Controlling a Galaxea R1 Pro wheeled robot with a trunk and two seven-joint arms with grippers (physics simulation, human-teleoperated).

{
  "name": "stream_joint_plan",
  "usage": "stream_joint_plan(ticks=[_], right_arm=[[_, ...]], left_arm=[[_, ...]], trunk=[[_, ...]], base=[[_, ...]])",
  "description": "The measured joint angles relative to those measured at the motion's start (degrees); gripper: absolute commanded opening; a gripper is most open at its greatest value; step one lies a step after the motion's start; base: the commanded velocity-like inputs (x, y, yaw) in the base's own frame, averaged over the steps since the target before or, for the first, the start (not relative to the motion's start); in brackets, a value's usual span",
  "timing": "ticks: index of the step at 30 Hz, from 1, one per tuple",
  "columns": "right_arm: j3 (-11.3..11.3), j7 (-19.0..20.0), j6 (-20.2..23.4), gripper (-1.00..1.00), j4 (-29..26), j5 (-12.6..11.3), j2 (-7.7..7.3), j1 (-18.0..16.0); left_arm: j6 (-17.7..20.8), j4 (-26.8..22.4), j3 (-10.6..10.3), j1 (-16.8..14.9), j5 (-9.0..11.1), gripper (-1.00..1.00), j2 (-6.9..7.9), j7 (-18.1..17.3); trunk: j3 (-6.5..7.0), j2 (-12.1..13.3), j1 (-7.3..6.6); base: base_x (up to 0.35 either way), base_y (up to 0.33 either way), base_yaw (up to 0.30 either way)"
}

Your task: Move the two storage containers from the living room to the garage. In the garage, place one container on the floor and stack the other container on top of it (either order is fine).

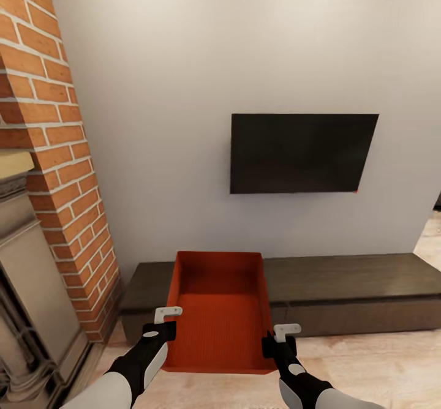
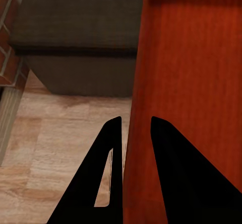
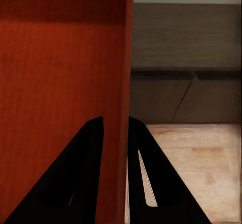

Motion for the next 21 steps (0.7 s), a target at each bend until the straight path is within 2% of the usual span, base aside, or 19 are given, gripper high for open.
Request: stream_joint_plan(ticks=[21], right_arm=[[-0.2,0.2,0.0,-1.00,0.0,0.1,-0.07,0.0]], left_arm=[[0.0,0.0,0.0,0.0,0.0,-1.00,-0.02,0.0]], trunk=[[0.00,0.0,0.00]], base=[[0.000,0.000,-0.244]])
